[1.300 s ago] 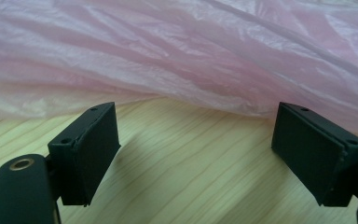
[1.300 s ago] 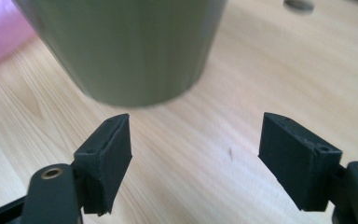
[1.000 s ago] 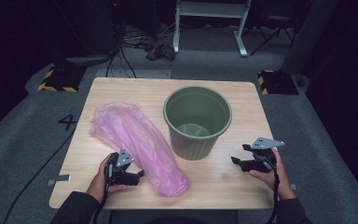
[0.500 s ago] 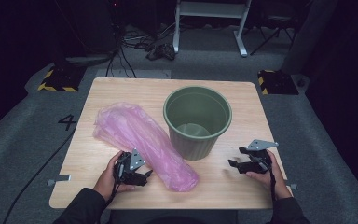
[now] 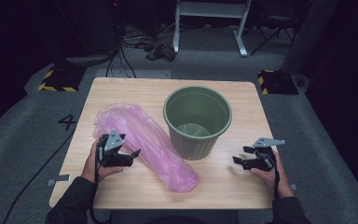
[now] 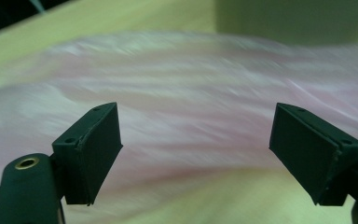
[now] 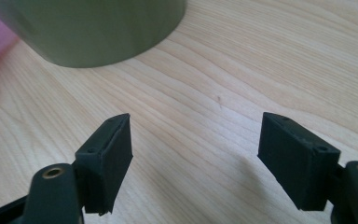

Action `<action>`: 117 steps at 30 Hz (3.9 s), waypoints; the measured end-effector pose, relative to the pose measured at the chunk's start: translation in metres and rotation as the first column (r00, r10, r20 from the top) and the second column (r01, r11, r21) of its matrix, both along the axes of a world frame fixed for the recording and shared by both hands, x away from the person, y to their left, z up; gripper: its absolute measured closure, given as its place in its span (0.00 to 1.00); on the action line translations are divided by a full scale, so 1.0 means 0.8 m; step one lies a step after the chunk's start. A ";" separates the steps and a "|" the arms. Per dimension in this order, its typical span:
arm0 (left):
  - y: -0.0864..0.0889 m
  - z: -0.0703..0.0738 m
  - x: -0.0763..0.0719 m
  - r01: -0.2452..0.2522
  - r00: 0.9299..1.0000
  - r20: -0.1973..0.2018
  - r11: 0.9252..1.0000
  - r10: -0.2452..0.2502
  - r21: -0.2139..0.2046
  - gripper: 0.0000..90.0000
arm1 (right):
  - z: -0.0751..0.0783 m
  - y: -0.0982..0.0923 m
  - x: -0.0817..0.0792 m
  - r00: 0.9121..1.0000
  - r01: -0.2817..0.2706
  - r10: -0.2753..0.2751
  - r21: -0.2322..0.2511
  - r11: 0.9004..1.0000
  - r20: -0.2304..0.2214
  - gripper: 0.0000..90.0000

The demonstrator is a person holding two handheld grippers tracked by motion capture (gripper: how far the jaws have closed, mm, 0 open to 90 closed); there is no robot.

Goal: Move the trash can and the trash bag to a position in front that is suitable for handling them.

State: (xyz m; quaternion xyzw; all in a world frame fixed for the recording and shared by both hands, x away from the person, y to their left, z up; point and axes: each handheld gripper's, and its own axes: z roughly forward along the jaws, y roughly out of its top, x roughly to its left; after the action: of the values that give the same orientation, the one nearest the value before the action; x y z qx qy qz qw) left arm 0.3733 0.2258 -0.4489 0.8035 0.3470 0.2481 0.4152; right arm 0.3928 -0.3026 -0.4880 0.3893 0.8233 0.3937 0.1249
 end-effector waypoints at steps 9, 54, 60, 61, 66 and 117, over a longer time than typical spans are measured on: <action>-0.015 -0.003 0.055 -0.071 0.997 0.014 0.995 0.070 0.076 0.37 | -0.008 0.002 0.002 1.000 0.000 0.000 -0.025 1.000 -0.020 0.30; 0.022 -0.035 -0.071 0.144 0.985 -0.113 0.981 -0.130 0.128 0.18 | -0.011 0.004 0.003 1.000 -0.017 0.016 -0.029 0.999 -0.013 0.31; -0.015 -0.038 -0.079 0.233 0.970 -0.109 0.960 -0.218 0.154 0.18 | -0.011 0.008 0.003 1.000 -0.028 0.028 -0.033 0.999 -0.012 0.31; -0.019 -0.039 -0.077 0.236 0.969 -0.109 0.959 -0.220 0.158 0.18 | -0.011 0.008 0.002 1.000 -0.027 0.027 -0.032 0.999 -0.012 0.31; -0.034 -0.049 -0.064 0.261 0.959 -0.147 0.955 -0.240 0.143 0.27 | -0.012 0.008 0.004 0.999 -0.028 0.028 -0.021 0.999 -0.016 0.31; -0.078 -0.051 0.009 0.352 0.909 -0.298 0.918 -0.290 0.182 0.17 | -0.013 0.006 0.002 0.999 -0.049 0.049 -0.006 0.999 -0.010 0.31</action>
State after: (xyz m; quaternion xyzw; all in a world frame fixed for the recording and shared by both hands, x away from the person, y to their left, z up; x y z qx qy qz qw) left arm 0.3802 0.1637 -0.4896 0.9185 0.2305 0.1048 0.3038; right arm 0.3943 -0.2975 -0.4987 0.3708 0.8344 0.3920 0.1125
